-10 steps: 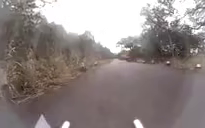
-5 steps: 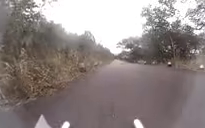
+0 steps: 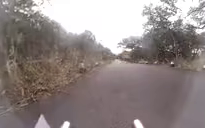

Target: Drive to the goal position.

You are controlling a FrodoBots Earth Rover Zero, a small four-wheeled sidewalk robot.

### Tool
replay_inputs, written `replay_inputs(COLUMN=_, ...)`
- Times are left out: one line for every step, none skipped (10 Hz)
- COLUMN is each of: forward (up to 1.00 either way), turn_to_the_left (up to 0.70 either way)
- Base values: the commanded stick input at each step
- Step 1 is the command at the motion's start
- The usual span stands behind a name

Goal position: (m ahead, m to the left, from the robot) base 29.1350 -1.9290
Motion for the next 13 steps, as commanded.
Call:
replay_inputs(forward=0.50, turn_to_the_left=-0.35)
replay_inputs(forward=0.50, turn_to_the_left=-0.19)
replay_inputs(forward=0.50, turn_to_the_left=0.00)
replay_inputs(forward=0.50, turn_to_the_left=0.00)
replay_inputs(forward=0.50, turn_to_the_left=0.00)
replay_inputs(forward=0.50, turn_to_the_left=0.00)
replay_inputs(forward=0.50, turn_to_the_left=0.00)
replay_inputs(forward=0.50, turn_to_the_left=0.00)
replay_inputs(forward=0.50, turn_to_the_left=0.00)
replay_inputs(forward=0.50, turn_to_the_left=0.00)
replay_inputs(forward=0.50, turn_to_the_left=0.00)
replay_inputs(forward=0.50, turn_to_the_left=0.00)
replay_inputs(forward=0.50, turn_to_the_left=0.00)
